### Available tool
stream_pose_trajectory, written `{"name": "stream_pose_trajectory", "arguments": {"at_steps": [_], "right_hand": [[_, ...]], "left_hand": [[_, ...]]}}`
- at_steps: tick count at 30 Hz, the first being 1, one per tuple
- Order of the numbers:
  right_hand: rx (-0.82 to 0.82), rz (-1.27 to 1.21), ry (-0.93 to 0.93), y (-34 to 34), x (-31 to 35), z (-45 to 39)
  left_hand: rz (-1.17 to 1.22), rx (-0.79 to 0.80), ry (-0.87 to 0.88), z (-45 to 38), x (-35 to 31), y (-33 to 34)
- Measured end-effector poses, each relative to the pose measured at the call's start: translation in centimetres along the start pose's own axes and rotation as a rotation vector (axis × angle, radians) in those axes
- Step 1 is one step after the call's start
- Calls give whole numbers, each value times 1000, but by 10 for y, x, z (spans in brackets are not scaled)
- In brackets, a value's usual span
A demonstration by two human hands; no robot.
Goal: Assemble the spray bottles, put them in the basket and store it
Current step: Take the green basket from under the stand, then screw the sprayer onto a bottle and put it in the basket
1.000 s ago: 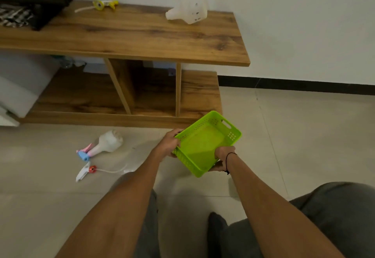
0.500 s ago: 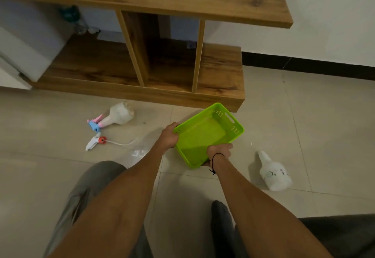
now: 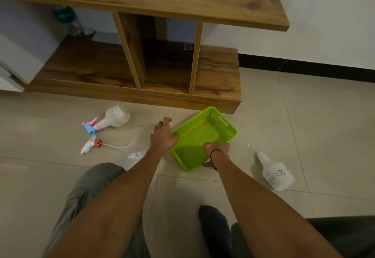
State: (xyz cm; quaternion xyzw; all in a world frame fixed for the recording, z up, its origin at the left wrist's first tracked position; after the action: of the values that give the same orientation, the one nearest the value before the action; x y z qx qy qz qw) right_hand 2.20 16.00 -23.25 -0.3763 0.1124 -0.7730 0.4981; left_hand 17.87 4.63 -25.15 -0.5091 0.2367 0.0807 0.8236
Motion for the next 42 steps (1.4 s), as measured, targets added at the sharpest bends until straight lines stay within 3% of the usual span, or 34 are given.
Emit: {"name": "stream_pose_trajectory", "arguments": {"at_steps": [4, 11, 16, 19, 23, 26, 32, 36, 42], "right_hand": [[-91, 141, -56, -12, 4, 2], [-223, 318, -209, -52, -14, -25], [-375, 544, -375, -93, -34, -43], [-391, 649, -294, -120, -49, -53], [-294, 513, -89, -148, -74, -72], [-217, 444, -88, -151, -95, -84], [-245, 333, -135, -141, -98, -83], [-304, 51, -288, -134, -69, -72], [-248, -152, -545, -80, -35, -38]], "left_hand": [[-107, -201, 161, 1, -28, -2], [-57, -73, 401, 7, -91, 47], [-33, -36, 468, 17, -121, 86], [-10, -2, 489, 24, -137, 102], [14, 11, 499, 29, -157, 115], [32, 51, 488, 37, -165, 124], [31, 109, 485, 40, -165, 129], [138, 158, 369, 33, -162, 122], [461, 431, 258, 25, -151, 85]]}}
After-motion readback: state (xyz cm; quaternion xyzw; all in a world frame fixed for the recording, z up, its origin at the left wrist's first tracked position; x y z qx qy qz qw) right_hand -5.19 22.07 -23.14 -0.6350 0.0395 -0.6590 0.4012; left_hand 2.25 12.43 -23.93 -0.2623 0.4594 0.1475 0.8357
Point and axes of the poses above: each hand's wrist, its own z-axis away from the middle knuckle, its own y-axis out of the palm, x = y × z, the point moved 1 cm from there along -z, towards the middle knuckle, and after that the axes turned 7 degrees about -z, right-handed, at the moved point
